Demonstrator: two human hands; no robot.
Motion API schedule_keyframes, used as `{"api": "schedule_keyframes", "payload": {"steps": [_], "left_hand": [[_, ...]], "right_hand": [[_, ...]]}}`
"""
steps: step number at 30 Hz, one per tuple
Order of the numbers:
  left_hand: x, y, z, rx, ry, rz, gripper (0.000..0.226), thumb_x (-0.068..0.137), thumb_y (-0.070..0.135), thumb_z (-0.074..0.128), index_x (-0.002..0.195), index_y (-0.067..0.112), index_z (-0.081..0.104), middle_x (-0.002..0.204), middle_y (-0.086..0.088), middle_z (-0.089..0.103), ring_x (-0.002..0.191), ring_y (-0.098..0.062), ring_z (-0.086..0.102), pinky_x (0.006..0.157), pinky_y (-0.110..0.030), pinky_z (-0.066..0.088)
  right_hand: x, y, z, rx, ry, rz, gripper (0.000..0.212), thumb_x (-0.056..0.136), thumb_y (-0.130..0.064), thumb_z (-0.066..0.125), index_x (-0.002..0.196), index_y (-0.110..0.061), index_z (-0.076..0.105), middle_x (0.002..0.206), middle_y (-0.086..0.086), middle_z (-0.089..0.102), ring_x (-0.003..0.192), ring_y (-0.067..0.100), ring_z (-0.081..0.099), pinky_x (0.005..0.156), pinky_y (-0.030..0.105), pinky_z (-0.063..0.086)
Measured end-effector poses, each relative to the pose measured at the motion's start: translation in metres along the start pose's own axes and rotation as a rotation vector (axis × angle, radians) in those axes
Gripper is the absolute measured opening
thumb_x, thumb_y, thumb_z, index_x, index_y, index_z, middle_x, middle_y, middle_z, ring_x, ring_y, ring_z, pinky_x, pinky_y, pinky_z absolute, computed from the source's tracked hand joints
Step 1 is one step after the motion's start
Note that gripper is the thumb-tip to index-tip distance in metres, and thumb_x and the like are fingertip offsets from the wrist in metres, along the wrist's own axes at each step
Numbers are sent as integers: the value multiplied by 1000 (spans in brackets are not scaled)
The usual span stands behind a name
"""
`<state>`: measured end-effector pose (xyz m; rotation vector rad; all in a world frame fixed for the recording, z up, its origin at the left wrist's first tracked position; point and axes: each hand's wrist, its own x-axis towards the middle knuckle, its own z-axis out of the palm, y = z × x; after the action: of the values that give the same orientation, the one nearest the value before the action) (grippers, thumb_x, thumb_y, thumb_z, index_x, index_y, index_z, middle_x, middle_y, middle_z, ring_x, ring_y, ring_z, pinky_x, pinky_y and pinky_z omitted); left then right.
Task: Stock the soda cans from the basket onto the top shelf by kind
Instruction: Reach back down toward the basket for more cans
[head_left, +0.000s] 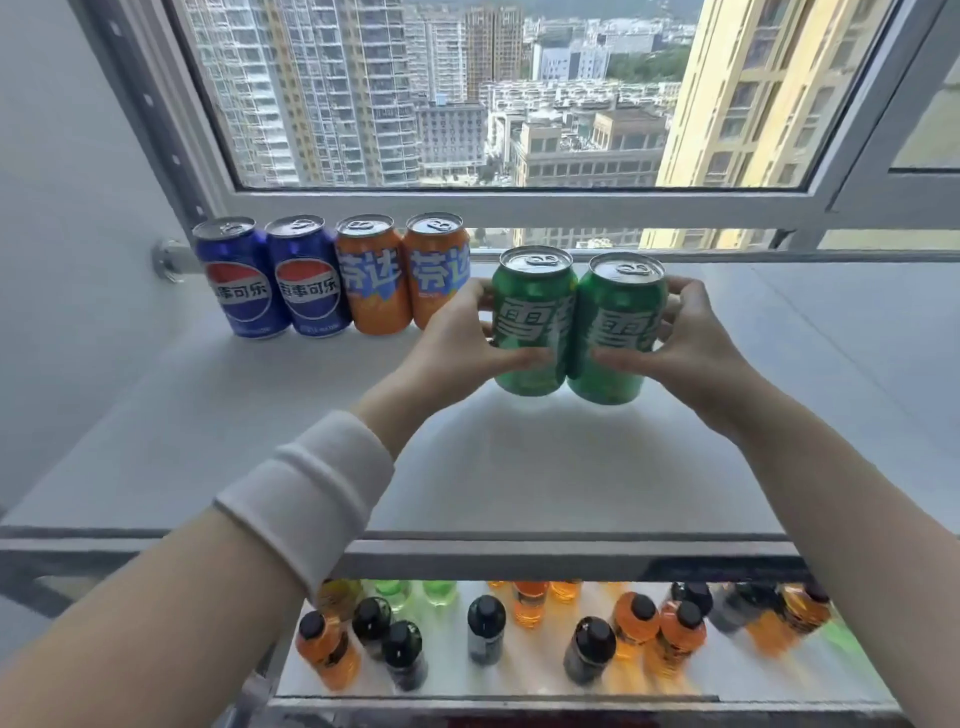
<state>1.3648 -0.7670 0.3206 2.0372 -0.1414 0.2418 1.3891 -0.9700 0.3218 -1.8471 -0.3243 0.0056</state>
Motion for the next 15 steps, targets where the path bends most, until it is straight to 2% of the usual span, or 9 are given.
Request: {"api": "schedule_keyframes", "payload": {"steps": [6,10,13,15], "left_hand": [[13,-10,0,14,-29,-6,57,67,14,81,112,14,46,112,3,55,84,3,54,66,-3,48],[15,-13,-2,34,-68,-18,59,66,17,82,111,19,43,115,4,55,93,-2,57,78,-18,54],[15,-11,-3,68,-113,-35,61,67,18,81,113,17,41,114,3,55,103,-12,59,84,-25,54],[16,-6,-7,162,-149,-38,70,67,23,81,121,15,38,117,2,55,108,-15,58,89,-29,52]], "right_hand": [[15,7,-1,-54,-9,16,75,65,-5,80,118,-18,29,105,-7,50,93,1,55,69,19,49],[15,7,-2,-108,-30,12,80,65,-7,81,124,-15,28,105,-10,48,94,-2,53,70,17,49],[16,1,-6,-152,-62,22,85,64,-15,83,128,-19,27,111,-6,52,97,1,56,83,26,51],[17,-9,-10,-203,-75,10,93,62,-22,83,135,-22,26,118,-4,51,105,10,55,93,31,46]]}}
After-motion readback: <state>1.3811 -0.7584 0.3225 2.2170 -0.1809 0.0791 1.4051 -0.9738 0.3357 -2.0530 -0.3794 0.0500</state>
